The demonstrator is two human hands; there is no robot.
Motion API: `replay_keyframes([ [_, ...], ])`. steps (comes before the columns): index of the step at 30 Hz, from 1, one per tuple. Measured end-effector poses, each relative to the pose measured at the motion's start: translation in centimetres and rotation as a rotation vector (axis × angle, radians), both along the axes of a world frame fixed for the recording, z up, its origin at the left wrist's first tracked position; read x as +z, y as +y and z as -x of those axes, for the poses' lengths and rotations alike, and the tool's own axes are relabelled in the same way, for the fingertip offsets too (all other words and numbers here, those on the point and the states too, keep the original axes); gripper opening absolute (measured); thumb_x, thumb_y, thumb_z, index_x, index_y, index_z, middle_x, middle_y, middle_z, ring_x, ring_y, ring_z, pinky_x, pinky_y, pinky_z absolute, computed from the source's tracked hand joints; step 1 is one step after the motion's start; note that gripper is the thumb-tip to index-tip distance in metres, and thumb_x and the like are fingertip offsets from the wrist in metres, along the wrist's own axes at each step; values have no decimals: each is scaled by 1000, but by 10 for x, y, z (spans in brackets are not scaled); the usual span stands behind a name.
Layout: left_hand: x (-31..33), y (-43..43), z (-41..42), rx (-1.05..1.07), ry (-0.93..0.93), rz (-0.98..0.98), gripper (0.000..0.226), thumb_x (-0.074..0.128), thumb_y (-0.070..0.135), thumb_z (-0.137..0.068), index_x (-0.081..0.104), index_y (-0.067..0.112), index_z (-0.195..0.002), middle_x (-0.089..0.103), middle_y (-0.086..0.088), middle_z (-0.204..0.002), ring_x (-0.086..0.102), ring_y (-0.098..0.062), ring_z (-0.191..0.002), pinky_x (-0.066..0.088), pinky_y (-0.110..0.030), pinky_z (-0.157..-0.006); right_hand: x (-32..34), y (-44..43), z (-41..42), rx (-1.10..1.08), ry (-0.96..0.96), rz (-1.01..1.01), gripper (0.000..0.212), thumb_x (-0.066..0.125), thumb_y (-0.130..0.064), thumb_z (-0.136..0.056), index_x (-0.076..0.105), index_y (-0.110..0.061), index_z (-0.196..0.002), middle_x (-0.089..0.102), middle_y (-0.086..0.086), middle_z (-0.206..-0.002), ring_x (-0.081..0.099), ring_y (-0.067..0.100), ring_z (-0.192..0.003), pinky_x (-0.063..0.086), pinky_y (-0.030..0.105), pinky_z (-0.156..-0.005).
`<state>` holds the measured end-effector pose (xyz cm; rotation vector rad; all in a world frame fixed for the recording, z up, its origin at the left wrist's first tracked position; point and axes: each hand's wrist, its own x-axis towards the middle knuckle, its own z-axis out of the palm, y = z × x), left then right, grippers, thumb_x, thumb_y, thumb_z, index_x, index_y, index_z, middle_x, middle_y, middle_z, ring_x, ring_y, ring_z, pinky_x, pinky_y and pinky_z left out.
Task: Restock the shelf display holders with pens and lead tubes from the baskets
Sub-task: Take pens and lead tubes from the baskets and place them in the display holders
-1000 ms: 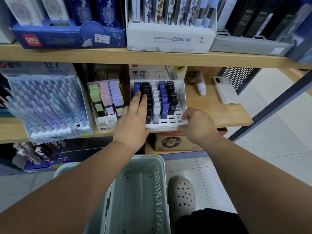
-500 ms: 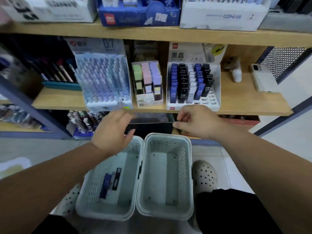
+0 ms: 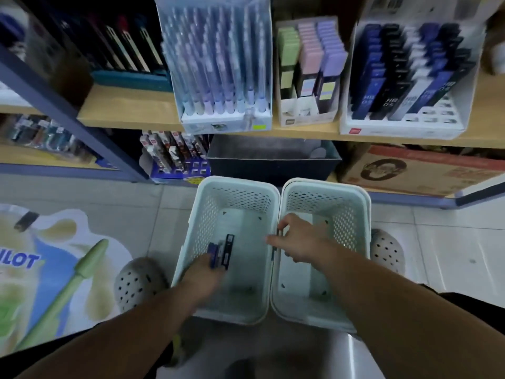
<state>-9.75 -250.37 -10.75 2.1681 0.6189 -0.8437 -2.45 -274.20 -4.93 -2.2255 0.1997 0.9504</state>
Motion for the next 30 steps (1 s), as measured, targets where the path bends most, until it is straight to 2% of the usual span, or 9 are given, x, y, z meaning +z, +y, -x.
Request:
replay_keyframes([
  [3,-22,-5,3,88,25,-28,20,58,25,-96,67,22,-113,67,-4,-103,61,-22,-87,40,-25,-73,-25,6,3,-87,-98,-5,41,80,-43,-81,45,-25,-90,64,1,-82,60,12,-68,43,25,-54],
  [6,-41,-14,-2,188,56,-96,17,57,16,-95,63,19,-110,65,-6,-103,55,-18,-75,39,-24,-68,-41,1,6,-177,-167,-135,43,85,-28,-79,42,-25,-80,57,-7,-65,51,0,-50,38,12,-44],
  [7,-50,-17,-4,211,70,-119,19,57,11,-94,63,15,-112,67,-11,-107,59,-22,-78,42,-25,-71,-46,-1,8,-197,-182,-185,44,86,-24,-79,41,-26,-78,56,-9,-60,51,-2,-48,37,10,-43],
  [9,-66,-22,-8,256,112,-155,28,55,6,-94,61,5,-121,65,-21,-118,63,-34,-100,50,-34,-89,-52,-3,11,-218,-208,-257,46,85,-21,-79,39,-27,-78,57,-21,-58,53,-6,-47,36,9,-42],
  [11,-78,-27,-9,278,155,-205,36,56,9,-95,56,2,-130,60,-22,-127,59,-38,-115,48,-38,-99,-56,-4,12,-228,-226,-295,46,85,-19,-79,39,-28,-79,56,-29,-59,54,-8,-49,36,8,-43],
  [16,-96,-34,-8,215,106,-295,50,69,25,-88,56,6,-133,61,-18,-130,61,-38,-114,51,-44,-101,-62,-3,17,-251,-299,-317,45,84,-20,-79,40,-30,-80,48,-13,-56,47,-2,-48,37,9,-48],
  [22,-104,-44,-23,319,-33,-233,44,81,18,-78,59,11,-116,68,-14,-117,65,-31,-104,54,-41,-94,-63,-3,19,-269,-253,-356,41,83,-26,-82,42,-31,-82,50,-24,-57,47,-1,-48,39,11,-45],
  [26,-110,-46,-25,308,-16,-286,66,87,25,-73,54,6,-127,62,-16,-127,62,-32,-111,55,-40,-94,-61,-3,19,-286,-236,-376,42,83,-27,-82,41,-30,-82,46,-14,-57,43,1,-47,38,14,-46],
  [30,-118,-47,-21,243,-42,-349,73,87,28,-73,49,6,-132,53,-18,-132,56,-32,-114,53,-39,-95,-59,-5,19,-282,-186,-354,41,83,-35,-82,42,-29,-83,44,-9,-66,41,0,-49,38,20,-51],
])
